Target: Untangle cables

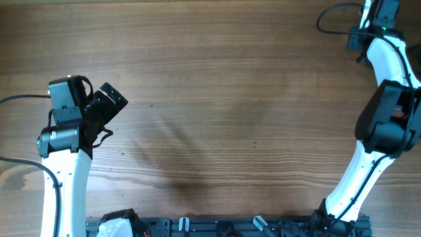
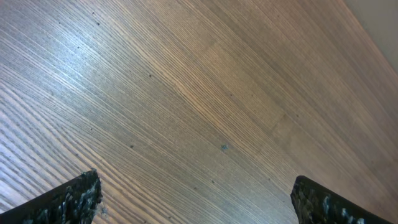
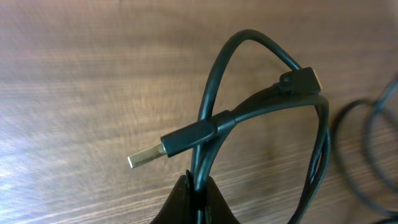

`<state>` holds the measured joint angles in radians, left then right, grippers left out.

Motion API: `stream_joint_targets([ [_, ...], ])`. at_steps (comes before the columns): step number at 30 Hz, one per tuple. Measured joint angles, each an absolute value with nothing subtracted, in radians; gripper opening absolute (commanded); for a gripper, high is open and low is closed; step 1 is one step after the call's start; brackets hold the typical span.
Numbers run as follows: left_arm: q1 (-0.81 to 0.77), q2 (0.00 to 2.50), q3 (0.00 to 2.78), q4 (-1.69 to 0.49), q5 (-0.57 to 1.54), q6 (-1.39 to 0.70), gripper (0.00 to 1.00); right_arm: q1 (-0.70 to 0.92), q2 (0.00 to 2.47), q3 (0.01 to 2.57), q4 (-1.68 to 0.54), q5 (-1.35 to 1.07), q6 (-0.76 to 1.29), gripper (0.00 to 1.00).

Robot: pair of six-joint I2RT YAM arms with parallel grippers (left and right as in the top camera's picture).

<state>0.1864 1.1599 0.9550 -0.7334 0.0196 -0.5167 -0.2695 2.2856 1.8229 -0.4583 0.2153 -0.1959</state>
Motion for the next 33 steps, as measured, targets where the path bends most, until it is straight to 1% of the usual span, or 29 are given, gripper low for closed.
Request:
stream_joint_targets([
  [17,0.186,1.161,0.955,-0.733,0.020,-0.517,1.00,-0.295,2.308,1.823,-0.436,0.213,-0.162,0.05],
  [18,0.186,1.161,0.955,-0.733,0.020,-0.517,1.00,-0.299,2.308,1.823,-0.442,0.215,-0.161,0.09],
  [19,0.186,1.161,0.955,-0.733,0.020,-0.517,1.00,-0.301,2.308,1.823,-0.447,0.215,-0.160,0.36],
  [20,0.186,1.161,0.955,-0.733,0.020,-0.517,1.00,-0.303,2.308,1.823,-0.450,0.218,-0.157,0.88],
  [21,0.186,1.161,0.955,-0.733,0.020,-0.517,1.00,-0.305,2.308,1.823,-0.452,0.221,-0.154,1.00],
  [29,0.186,1.161,0.955,-0.734,0.020,-0.517,1.00,-0.305,2.294,1.822,-0.498,0.202,-0.130,1.00],
  [33,0.186,1.161,0.955,-0.734,0.028,-0.517,1.00,-0.302,2.186,1.820,-0.559,0.151,-0.123,1.00],
])
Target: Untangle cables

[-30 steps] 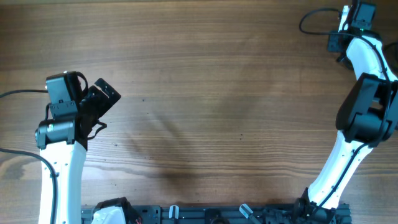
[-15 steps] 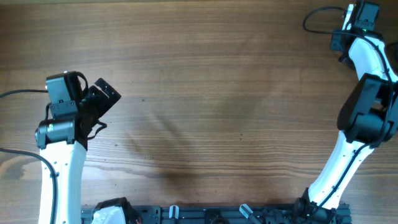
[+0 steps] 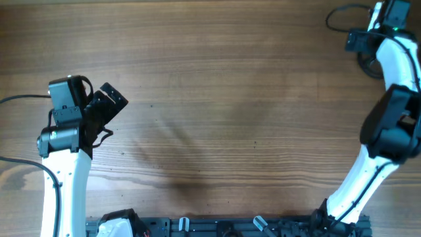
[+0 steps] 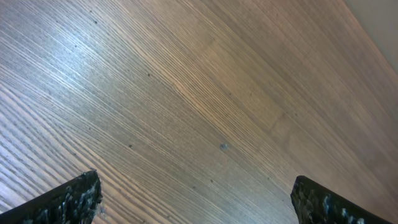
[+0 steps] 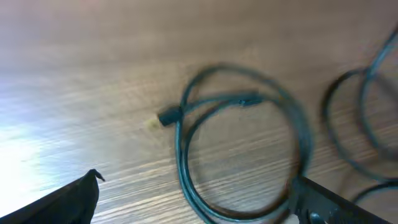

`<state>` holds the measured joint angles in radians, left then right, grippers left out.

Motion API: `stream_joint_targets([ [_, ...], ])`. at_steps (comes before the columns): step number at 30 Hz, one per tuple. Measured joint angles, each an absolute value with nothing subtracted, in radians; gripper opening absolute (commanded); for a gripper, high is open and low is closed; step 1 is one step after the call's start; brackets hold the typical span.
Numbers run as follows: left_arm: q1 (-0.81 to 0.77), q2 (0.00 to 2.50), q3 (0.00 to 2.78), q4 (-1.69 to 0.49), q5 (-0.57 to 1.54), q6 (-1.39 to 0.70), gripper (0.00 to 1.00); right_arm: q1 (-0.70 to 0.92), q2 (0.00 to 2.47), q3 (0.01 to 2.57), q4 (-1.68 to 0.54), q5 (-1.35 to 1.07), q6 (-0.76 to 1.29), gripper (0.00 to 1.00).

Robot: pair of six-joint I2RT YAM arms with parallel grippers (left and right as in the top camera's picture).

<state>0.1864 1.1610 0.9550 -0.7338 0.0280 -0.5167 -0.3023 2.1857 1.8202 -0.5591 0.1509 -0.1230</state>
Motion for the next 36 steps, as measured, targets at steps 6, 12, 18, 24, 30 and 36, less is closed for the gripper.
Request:
stream_joint_targets([
  [6,0.186,1.161,0.955,-0.776,0.035,-0.517,1.00,-0.219,1.838,1.820,-0.743,0.071,-0.116,1.00],
  [12,0.186,1.161,0.955,-0.780,0.036,-0.517,1.00,-0.073,1.579,1.824,-0.912,-0.024,-0.041,1.00],
  [18,0.186,1.161,0.955,-0.781,0.035,-0.517,1.00,-0.073,1.488,1.824,-1.056,-0.116,0.089,1.00],
  [24,0.186,1.161,0.955,-0.781,0.036,-0.517,1.00,-0.073,1.454,1.824,-1.062,-0.139,0.113,1.00],
  [30,0.186,1.161,0.955,-0.781,0.036,-0.517,1.00,-0.073,1.454,1.824,-1.063,-0.139,0.116,1.00],
  [36,0.186,1.161,0.955,-0.781,0.036,-0.517,1.00,-0.073,1.455,1.824,-1.062,-0.139,0.116,1.00],
])
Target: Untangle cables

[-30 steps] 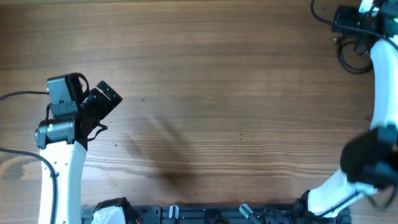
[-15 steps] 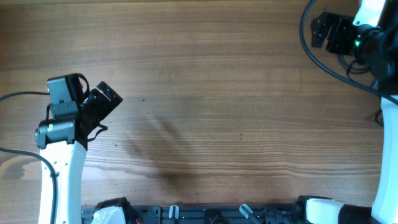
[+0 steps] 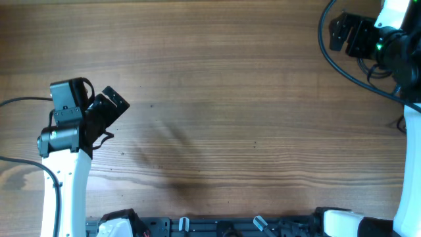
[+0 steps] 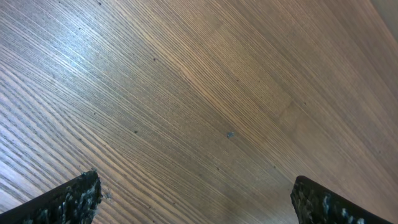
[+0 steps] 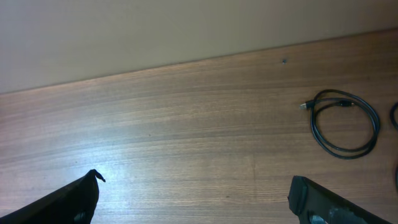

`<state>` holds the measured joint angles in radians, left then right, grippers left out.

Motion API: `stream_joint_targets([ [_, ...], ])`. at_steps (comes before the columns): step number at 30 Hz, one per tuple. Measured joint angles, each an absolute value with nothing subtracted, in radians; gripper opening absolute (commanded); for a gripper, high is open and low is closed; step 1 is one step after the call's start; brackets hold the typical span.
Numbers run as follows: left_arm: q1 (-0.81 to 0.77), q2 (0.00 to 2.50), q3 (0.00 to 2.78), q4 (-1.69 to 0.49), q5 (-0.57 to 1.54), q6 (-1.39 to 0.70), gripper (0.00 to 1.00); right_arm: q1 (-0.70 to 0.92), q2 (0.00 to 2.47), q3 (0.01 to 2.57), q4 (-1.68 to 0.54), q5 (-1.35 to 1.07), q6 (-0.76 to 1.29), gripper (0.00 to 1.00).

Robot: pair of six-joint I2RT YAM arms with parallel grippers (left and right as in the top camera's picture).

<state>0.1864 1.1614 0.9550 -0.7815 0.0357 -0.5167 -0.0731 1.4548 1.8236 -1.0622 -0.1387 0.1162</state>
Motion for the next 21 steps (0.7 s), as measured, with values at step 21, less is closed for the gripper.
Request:
stream_joint_targets([
  [21,0.186,1.162,0.955,-0.781,0.040,-0.516,1.00,0.016,0.758,0.774,-0.081,-0.149,0.135,1.00],
])
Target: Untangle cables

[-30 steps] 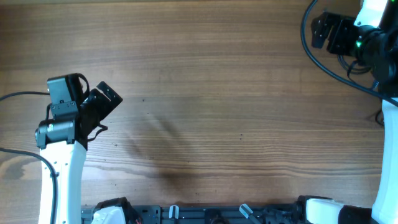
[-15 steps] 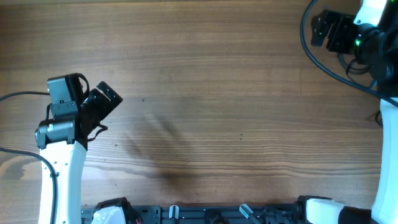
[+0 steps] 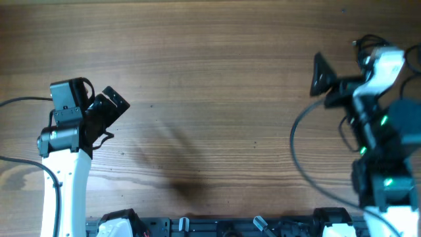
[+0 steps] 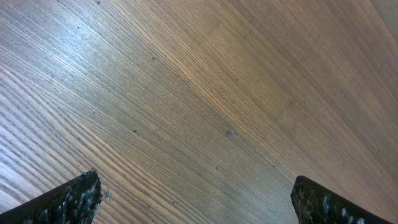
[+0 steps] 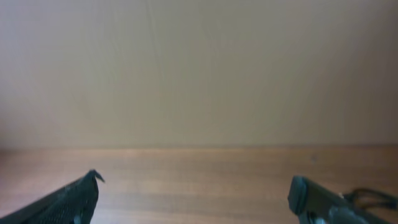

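Note:
A black cable coil lies on the wooden table, showing only at the right edge of the right wrist view; in the overhead view the raised right arm hides it. My right gripper is open and empty, held high and facing level toward the back wall. From overhead, the right gripper sits right of centre. My left gripper is open over bare wood, with nothing between its fingers. Overhead shows the left gripper at the table's left side.
A beige wall stands behind the table's far edge. The right arm's own black lead hangs in a wide loop over the table's right part. A dark rack runs along the front edge.
My right arm has pulled back from the far right corner toward the front and tilted up, so its camera faces the wall. The coil has slid to the view's right edge. The left arm is unchanged.
At first my right gripper was shut on a black USB cable loop held over the far right corner. Then it was open, with the coil lying on the wood. Later it stood well above and away from the coil, and now farther back. The left gripper stayed open and still.

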`<state>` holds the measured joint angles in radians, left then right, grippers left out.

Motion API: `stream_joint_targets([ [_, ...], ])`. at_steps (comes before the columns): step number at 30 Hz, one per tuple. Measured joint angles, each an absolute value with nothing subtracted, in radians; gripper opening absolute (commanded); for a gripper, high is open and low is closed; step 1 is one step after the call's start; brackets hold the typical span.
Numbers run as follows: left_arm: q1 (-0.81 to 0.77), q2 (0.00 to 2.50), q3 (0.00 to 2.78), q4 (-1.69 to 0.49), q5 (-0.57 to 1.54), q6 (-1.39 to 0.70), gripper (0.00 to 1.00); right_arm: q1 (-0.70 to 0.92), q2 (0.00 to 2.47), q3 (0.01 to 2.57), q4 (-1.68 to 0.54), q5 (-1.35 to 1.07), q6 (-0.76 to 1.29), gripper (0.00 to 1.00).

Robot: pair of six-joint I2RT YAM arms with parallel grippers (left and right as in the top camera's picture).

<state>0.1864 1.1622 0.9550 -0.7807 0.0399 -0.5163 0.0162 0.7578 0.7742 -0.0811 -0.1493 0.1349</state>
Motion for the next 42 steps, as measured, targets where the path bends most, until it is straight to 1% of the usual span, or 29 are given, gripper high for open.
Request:
stream_joint_targets([
  [2,0.186,1.162,0.955,-0.782,0.043,-0.516,1.00,0.017,0.652,0.611,0.002,-0.149,0.148,1.00],
  [6,0.186,1.162,0.955,-0.781,0.043,-0.514,1.00,0.017,0.453,0.390,0.104,-0.149,0.165,1.00],
  [11,0.186,1.164,0.955,-0.781,0.043,-0.514,1.00,0.017,0.260,0.228,0.117,-0.147,0.171,1.00],
  [18,0.186,1.164,0.955,-0.782,0.043,-0.514,1.00,0.017,0.064,0.049,0.123,-0.133,0.189,1.00],
  [22,0.186,1.164,0.955,-0.781,0.043,-0.514,1.00,0.017,0.020,0.016,0.100,-0.129,0.205,1.00],
  [27,0.186,1.164,0.955,-0.781,0.043,-0.514,0.99,0.017,0.018,0.007,-0.001,-0.122,0.209,1.00],
  [42,0.186,1.164,0.955,-0.781,0.043,-0.513,1.00,0.017,0.017,0.007,0.000,-0.122,0.209,1.00],
])
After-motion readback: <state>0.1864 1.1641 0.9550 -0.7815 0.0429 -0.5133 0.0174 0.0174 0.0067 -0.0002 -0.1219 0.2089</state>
